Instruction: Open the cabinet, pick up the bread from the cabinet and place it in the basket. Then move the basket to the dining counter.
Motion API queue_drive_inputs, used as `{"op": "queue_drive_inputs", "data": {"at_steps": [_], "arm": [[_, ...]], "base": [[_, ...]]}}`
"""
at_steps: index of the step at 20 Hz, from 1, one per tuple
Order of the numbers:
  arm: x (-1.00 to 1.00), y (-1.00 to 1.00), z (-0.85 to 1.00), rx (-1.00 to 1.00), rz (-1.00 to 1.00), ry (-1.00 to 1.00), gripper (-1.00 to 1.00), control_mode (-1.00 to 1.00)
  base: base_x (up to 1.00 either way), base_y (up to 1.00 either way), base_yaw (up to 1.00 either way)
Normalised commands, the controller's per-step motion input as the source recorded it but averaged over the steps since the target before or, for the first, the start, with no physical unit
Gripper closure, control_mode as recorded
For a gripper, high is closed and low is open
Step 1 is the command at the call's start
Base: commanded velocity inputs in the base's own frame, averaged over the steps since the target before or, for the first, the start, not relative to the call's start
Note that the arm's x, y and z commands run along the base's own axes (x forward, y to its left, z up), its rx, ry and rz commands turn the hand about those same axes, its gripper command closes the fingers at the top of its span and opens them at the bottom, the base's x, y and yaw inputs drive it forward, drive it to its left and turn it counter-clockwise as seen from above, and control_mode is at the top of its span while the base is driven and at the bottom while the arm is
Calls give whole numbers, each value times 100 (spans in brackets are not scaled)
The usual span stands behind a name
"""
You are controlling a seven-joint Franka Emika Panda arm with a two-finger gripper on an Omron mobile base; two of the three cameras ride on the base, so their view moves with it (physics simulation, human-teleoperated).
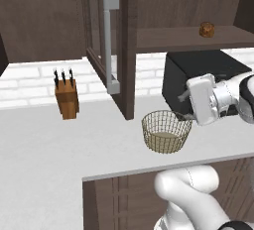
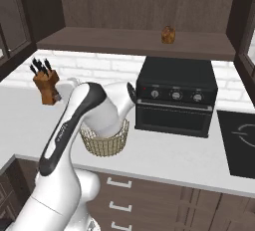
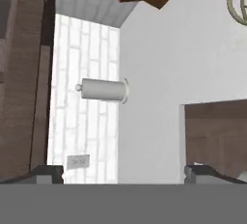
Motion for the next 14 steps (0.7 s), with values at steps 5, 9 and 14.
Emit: {"op": "queue_drive_inputs", "data": {"at_steps": [5,9,14], "arm": [[0,-100,-61,-75,-25,-23,-100,-100],[0,-86,-39,-87,-31,-10,-100,-100],[16,-73,-17,-78,-42,-6,-100,-100]], "base": [[0,0,0],[0,0,0],[0,0,0]]}}
